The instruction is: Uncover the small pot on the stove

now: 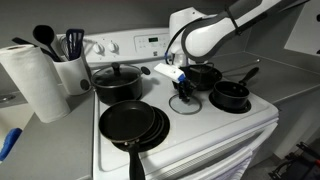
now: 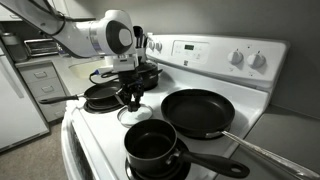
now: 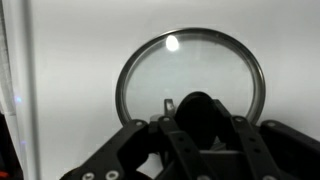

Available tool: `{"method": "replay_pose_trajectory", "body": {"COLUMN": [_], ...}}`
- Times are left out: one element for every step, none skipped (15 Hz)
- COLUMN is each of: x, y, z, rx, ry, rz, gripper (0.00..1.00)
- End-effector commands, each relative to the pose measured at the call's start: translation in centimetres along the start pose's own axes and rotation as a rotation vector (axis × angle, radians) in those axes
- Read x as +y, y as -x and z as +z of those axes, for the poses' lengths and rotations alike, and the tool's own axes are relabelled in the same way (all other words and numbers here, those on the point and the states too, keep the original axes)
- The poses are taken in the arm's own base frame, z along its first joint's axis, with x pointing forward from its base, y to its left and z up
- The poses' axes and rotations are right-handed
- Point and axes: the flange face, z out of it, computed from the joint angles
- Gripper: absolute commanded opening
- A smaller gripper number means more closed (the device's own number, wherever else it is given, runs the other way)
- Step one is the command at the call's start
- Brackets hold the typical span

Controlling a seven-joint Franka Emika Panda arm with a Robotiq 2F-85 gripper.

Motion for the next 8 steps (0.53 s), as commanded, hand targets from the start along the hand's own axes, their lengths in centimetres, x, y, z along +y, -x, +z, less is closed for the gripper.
{"method": "replay_pose_trajectory", "body": {"x": [-0.3,-0.1,0.1,0.3,0.6,0.9,1.4,1.8], "y": [-0.5,-0.9,-1.2,-1.6,-1.9,-2.1,-2.4,-2.5], "z": [0.3,0.3,0.0,-0.1,-0.2,-0.3,-0.4,-0.7], "rx": [-0.007,-0.008,-0.008,-0.014,-0.015,-0.019,-0.022,-0.027], "ry": [0.014,0.014,0.013,0.013,0.013,0.015,0.021,0.022], "rz": [0.036,0.044,0.063,0.078,0.097,0.108,0.112,0.113], "gripper": [0.14,0.14,0.14,0.16,0.64,0.65,0.71,0.77]}}
